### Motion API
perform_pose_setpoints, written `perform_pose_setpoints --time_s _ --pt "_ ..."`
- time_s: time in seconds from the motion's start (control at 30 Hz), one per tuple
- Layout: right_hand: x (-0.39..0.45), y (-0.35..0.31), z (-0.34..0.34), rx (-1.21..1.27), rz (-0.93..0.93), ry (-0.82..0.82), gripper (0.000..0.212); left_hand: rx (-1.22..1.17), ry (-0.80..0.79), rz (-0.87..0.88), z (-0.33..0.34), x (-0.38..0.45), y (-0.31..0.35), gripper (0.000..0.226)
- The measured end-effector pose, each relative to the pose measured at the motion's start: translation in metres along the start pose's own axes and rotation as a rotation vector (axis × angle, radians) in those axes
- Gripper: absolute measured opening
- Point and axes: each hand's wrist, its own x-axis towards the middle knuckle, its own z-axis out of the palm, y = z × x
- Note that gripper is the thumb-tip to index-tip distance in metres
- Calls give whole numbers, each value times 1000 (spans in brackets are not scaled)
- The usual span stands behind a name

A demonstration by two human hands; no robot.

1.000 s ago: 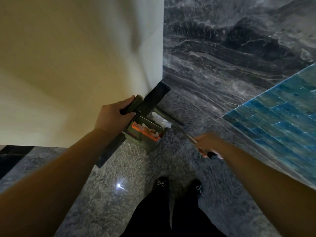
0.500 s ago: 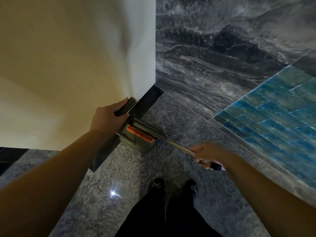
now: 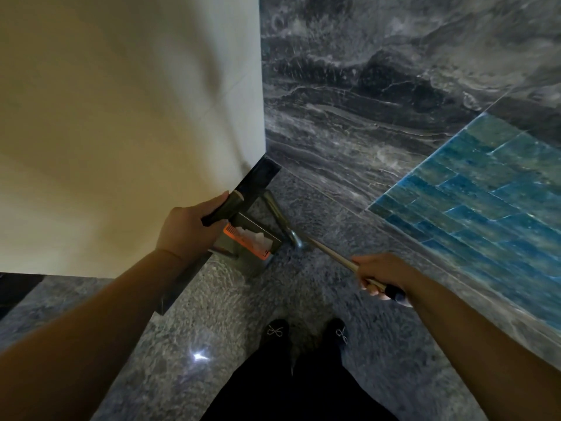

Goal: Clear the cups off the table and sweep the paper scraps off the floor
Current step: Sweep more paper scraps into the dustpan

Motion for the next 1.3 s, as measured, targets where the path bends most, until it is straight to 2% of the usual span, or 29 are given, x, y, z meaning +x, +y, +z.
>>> perform_pose_setpoints --time_s 0.1,0.2,0.33,0.4,0.47,0.67,0.8,0.83,0.9,0.97,1.03,1.3 --pt "-3 6 -3 -28 4 26 21 -12 1 13 2 -6 2 56" --pt "-7 19 -4 -96 7 82 33 -2 -22 43 2 -11 8 56" --pt "-20 42 -5 -21 38 137 39 -33 -93 60 -2 -13 24 64" --pt "-28 54 -6 16 47 171 28 -16 -133 86 0 -11 35 61" --pt "-38 65 -7 56 61 198 8 11 -170 130 6 -10 48 57" --pt "-67 117 -14 170 48 293 26 76 -285 353 29 -10 105 60" --pt "-86 154 -21 211 48 374 33 107 -400 534 58 -13 150 54" --pt "-89 162 -23 230 55 383 29 102 -411 571 65 -14 160 53" --pt "-98 179 -29 271 69 427 8 72 -452 609 84 -22 188 53" --pt "-110 198 -37 323 91 462 16 65 -494 641 106 -32 218 53" --pt "-123 216 -46 377 109 487 16 77 -525 705 127 -43 244 52" --pt "-176 315 -79 800 146 679 31 186 -696 875 230 -104 357 52"
